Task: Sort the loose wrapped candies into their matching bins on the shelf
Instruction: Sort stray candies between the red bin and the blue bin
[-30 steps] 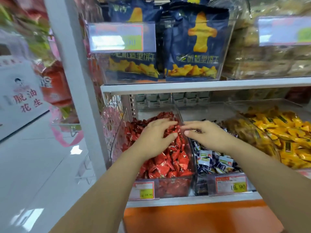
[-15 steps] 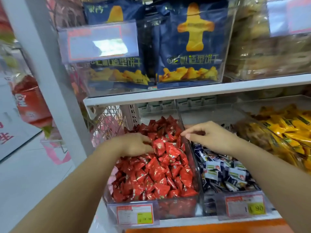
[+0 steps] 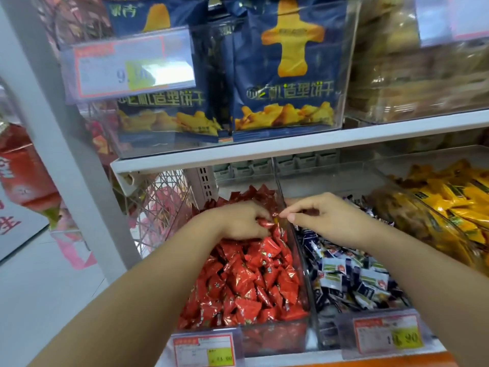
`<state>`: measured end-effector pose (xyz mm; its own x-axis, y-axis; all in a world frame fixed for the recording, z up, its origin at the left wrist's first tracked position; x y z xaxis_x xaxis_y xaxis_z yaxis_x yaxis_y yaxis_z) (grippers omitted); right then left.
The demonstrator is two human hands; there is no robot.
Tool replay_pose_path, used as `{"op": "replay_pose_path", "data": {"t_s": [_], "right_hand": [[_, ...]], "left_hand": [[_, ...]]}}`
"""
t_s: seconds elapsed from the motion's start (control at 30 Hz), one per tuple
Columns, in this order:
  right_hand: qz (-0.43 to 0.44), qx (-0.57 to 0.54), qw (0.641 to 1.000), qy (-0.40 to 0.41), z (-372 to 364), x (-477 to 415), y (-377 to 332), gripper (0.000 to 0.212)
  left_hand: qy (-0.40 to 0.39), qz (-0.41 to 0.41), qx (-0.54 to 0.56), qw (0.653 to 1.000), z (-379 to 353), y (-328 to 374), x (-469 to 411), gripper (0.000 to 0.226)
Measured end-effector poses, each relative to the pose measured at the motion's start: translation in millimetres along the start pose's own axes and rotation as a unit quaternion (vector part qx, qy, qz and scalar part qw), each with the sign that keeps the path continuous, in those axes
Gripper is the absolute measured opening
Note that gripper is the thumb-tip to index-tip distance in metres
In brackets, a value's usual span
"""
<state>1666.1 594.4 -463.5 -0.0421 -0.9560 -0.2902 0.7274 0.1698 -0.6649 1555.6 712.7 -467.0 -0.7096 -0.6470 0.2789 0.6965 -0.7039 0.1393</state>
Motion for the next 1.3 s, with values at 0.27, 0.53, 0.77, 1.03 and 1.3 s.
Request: {"op": "replay_pose_path", "data": {"t_s": [0.27,0.53,0.77,1.03,1.3], "right_hand": [[0.000,0.003,1.000,-0.013,-1.5,2.3,-3.8,0.019],[-0.008,0.014,1.000,-0.008,-2.2,1.5,-6.3,0.018],[-0.005,-0.010,1.000,-0.009,-2.8,1.9,-4.6,0.016],[-0.002,-0.025,1.000,-0.009,-2.0,2.1,-4.2,0.017],[0.000,-0.019,1.000,-0.013,-3.0,2.4,-6.9,0.016]], "left_hand": [[-0.023,0.015,-0.057,0.998,2.0,-26.1,51.8,0.035],[0.039,0.033,0.013,0.999,32.4,-11.1,52.5,0.031],[-0.042,0.024,-0.054,0.997,-3.3,8.6,-0.3,0.068],[-0.018,0.011,0.002,1.000,-4.3,3.1,-12.6,0.068],[0.040,-0.012,0.085,0.996,-6.3,-1.6,-9.7,0.048]]}}
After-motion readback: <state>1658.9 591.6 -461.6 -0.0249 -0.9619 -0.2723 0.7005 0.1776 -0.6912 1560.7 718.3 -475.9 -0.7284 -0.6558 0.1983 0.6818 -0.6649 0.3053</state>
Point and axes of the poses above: each hand's wrist, its own x-axis away from the middle knuckle, its own z-axis out of the back of the hand, y = z × x, the point moved 4 cm from there along -x, towards the middle knuckle, and after that the axes turned 14 degrees about z, right-handed, at the moved point
